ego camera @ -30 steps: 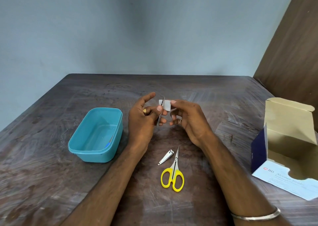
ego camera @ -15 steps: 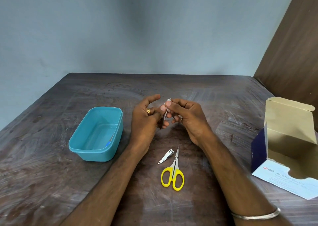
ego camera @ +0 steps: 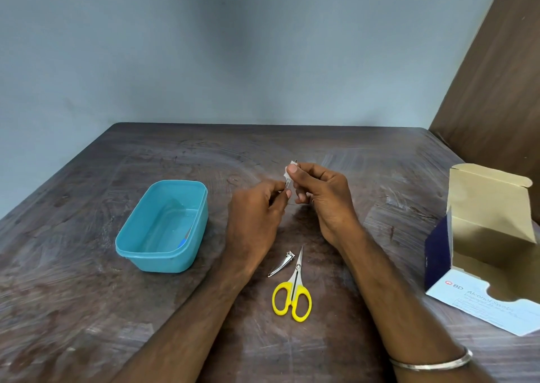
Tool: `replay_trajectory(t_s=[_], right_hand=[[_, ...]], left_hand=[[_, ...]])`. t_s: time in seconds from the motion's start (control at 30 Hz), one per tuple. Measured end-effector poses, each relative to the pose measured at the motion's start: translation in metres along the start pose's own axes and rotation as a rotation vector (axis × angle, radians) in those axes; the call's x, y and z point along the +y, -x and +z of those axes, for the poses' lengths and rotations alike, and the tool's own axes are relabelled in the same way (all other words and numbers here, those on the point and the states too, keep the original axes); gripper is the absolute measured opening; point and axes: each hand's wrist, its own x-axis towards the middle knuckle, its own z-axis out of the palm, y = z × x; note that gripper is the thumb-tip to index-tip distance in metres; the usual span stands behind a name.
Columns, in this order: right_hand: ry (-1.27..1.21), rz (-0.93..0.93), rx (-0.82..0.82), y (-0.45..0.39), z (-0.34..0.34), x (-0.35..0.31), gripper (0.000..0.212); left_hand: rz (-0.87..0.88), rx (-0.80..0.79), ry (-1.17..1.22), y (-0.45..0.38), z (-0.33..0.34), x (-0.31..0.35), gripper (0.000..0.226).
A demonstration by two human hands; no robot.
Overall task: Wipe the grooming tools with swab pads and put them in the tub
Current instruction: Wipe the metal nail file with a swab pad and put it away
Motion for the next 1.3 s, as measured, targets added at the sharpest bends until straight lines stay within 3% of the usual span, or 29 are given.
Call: replay_trajectory(t_s=[0.27, 0.47, 0.57, 0.63, 0.7, 0.87, 1.1, 1.3], right_hand=[[-0.042, 0.010, -0.072, 0.0036, -0.0020, -0.0043, 0.011], [-0.071, 0.018, -0.051, 0.0042, -0.0024, -0.0056, 0.012], [-0.059, 0.009, 0.008, 0.0040, -0.0014, -0.0050, 0.007], [-0.052, 0.007, 0.020, 0.0040, -0.0010, -0.0038, 0.005], [-0.047, 0.000, 0.000, 0.0047, 0.0003, -0.0034, 0.006], [-0.037, -0.019, -0.028, 0.0052, 0.0019, -0.0035, 0.005], [-0.020, -0.030, -0.047, 0.0044, 0.0009, -0.0021, 0.005], [-0.080, -0.013, -0.080, 0.0042, 0.0002, -0.0034, 0.006]], left_hand=[[-0.051, -0.016, 0.000, -0.0040, -0.0025, -0.0031, 0.014], [-0.243, -0.094, 0.271, -0.0079, -0.0057, -0.0024, 0.020], [-0.212, -0.074, 0.211, -0.0070, -0.0045, 0.0015, 0.011], [-0.156, -0.045, 0.077, -0.0048, -0.0028, 0.0023, 0.026], [-0.107, -0.011, 0.008, -0.0030, -0.0022, 0.0024, 0.024], [-0.070, 0.000, 0.052, -0.0017, -0.0032, 0.0009, 0.007], [-0.107, -0.053, 0.079, -0.0044, -0.0032, -0.0012, 0.012], [-0.195, -0.125, 0.274, -0.0068, -0.0056, -0.0003, 0.021]])
